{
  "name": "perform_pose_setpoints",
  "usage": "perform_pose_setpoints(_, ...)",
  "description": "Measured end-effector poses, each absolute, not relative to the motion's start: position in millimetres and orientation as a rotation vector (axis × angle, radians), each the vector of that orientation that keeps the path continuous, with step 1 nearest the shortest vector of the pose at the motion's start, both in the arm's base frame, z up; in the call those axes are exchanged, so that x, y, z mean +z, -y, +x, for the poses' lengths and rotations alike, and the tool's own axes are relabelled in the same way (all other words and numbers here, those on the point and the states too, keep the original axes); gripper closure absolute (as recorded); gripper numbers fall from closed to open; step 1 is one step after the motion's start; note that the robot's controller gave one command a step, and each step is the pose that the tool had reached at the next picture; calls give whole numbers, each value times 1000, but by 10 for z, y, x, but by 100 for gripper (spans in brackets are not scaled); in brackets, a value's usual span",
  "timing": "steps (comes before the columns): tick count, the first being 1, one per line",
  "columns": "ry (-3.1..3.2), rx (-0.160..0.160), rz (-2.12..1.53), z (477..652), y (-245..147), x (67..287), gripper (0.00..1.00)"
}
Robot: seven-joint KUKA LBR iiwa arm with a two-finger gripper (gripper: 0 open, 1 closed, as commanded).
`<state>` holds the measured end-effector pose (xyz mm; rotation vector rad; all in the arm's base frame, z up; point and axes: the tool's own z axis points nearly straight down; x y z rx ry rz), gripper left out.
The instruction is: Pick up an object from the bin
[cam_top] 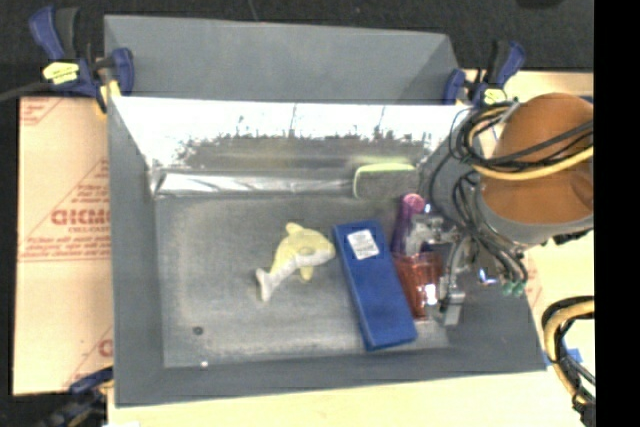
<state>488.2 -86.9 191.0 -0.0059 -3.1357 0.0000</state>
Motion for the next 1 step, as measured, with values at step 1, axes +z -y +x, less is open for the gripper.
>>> perform_pose_setpoints(1, 3144, 2, 0, 4905, 865, 1954, 0)
